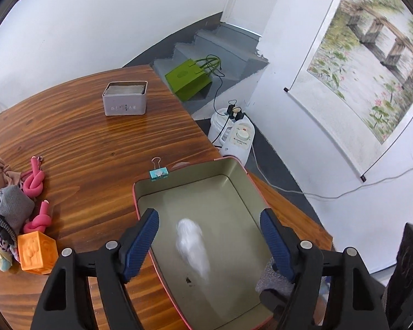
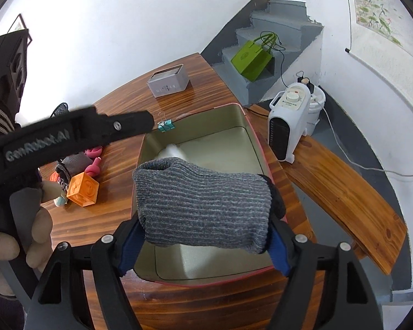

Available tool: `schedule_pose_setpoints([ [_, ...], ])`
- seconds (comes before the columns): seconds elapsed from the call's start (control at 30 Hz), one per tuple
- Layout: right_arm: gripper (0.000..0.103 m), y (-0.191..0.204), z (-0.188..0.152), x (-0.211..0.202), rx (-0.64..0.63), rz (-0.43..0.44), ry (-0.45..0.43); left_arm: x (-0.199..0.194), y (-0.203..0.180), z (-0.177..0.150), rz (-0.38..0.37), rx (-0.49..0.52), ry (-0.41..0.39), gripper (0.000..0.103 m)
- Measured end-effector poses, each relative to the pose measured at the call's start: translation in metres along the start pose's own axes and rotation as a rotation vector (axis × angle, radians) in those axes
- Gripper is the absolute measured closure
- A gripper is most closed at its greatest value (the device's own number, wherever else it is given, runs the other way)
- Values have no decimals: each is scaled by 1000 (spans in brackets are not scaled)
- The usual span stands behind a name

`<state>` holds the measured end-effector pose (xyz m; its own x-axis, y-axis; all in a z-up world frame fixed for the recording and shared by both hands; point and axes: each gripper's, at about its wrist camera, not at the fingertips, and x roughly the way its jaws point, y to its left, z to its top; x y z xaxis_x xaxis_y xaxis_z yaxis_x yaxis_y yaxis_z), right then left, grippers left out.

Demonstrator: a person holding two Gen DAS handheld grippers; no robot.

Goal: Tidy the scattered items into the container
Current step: 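Open both tools to drop the bag and sock into the box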

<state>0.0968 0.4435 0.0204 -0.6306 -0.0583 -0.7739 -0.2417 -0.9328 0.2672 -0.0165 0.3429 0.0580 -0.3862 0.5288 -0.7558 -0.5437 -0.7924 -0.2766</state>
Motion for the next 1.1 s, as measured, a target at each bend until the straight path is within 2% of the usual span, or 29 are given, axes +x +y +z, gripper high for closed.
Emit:
schedule_pose_setpoints([
  [0.2,19,-6,3,7,29,3,22,-2,14,2,10,-28,6,25],
  [0.4,18,-4,4,7,43,18,25,-9,37,-6,24,-100,11,25],
  [0.53,16,-1,4,1,47,34,13,-13,48,-12,29,-132,11,25],
  [0.8,14,12,15,-15,30,12,-62,-30,56,-22,37,-138,-8,25],
  [1.1,14,25,6,-11,31,18,-40,-52,84,-37,87,-182,-19,25],
])
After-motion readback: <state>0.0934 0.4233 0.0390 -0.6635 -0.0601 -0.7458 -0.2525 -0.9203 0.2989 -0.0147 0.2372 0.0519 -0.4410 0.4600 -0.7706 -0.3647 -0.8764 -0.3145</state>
